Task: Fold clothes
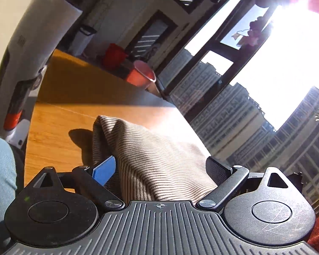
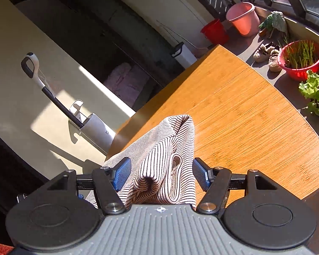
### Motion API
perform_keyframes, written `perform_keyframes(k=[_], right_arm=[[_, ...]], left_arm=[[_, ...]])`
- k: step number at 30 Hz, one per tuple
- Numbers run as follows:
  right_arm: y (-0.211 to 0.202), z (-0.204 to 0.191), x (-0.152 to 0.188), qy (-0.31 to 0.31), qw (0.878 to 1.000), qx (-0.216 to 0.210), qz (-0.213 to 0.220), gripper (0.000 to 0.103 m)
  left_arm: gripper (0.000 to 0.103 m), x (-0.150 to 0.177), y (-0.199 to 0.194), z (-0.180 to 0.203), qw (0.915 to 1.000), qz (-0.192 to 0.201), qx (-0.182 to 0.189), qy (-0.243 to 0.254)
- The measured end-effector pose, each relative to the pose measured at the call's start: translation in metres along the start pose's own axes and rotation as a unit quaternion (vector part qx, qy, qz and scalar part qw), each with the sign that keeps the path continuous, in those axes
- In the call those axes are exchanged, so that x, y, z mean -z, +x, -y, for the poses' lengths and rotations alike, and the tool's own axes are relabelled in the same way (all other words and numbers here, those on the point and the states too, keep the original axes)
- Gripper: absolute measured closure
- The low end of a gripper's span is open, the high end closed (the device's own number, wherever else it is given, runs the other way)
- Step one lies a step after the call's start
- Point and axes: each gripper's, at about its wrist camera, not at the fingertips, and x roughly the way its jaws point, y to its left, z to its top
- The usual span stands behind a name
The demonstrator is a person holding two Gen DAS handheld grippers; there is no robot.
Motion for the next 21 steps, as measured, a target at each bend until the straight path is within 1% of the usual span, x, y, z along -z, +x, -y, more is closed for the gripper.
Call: perform_keyframes(k=[1,2,4,6,7,8,9,10,11,12,13,14,16,17,19,20,21], right_arm=[[0.008,0.002,0.003,0.021,1.0,-0.007,-0.016,0.036],[0.017,0.0,0.006,0.02,0.999,-0.003,-0.028,0.036],[0.036,-0.009,0.012,-0.01,0.998,0.022,-0.051,0.035],[0.054,-0.02,0.02,-0.054,0.995,0.047,-0.071,0.035],[0.064,-0.025,0.022,-0.075,0.993,0.054,-0.075,0.038],[0.072,-0.03,0.023,-0.095,0.991,0.058,-0.075,0.058],[0.079,-0.036,0.022,-0.113,0.989,0.057,-0.076,0.075],[0.084,-0.045,0.019,-0.133,0.987,0.056,-0.068,0.076],[0.087,-0.057,0.014,-0.157,0.985,0.051,-0.048,0.079],[0.087,-0.067,0.008,-0.184,0.982,0.044,-0.031,0.08],[0.086,-0.074,0.003,-0.201,0.979,0.038,-0.019,0.08],[0.085,-0.079,-0.003,-0.207,0.978,0.032,-0.012,0.08],[0.084,-0.079,-0.009,-0.207,0.978,0.031,-0.011,0.08],[0.085,-0.075,-0.007,-0.21,0.977,0.045,-0.013,0.079],[0.088,-0.063,0.008,-0.231,0.968,0.096,-0.022,0.078],[0.089,-0.056,0.018,-0.237,0.964,0.116,-0.025,0.072],[0.087,-0.05,0.027,-0.239,0.963,0.124,-0.019,0.068]], left_arm=[[0.008,0.001,0.007,0.001,0.9999,-0.013,-0.001,-0.01],[0.008,0.003,0.017,0.003,0.9996,-0.025,-0.006,-0.008],[0.008,0.008,0.035,0.008,0.9987,-0.047,-0.02,0.003],[0.008,0.011,0.05,0.012,0.9977,-0.058,-0.034,0.011],[0.008,0.011,0.057,0.013,0.9973,-0.06,-0.039,0.015],[0.01,0.011,0.061,0.014,0.997,-0.061,-0.043,0.018],[0.019,0.011,0.065,0.015,0.9965,-0.06,-0.052,0.024],[0.027,0.011,0.068,0.015,0.9958,-0.058,-0.063,0.031],[0.042,0.009,0.07,0.015,0.9954,-0.055,-0.071,0.035],[0.052,0.005,0.072,0.016,0.9952,-0.05,-0.076,0.036],[0.052,0.001,0.073,0.015,0.9954,-0.045,-0.076,0.036],[0.056,-0.003,0.072,0.015,0.9958,-0.038,-0.074,0.038],[0.059,-0.004,0.069,0.015,0.9942,-0.03,-0.088,0.053],[0.06,-0.005,0.067,0.015,0.993,-0.027,-0.097,0.062],[0.06,-0.004,0.065,0.014,0.9897,-0.023,-0.118,0.078],[0.057,-0.001,0.065,0.013,0.9874,-0.023,-0.133,0.083],[0.051,0.0,0.064,0.012,0.9859,-0.021,-0.142,0.086]])
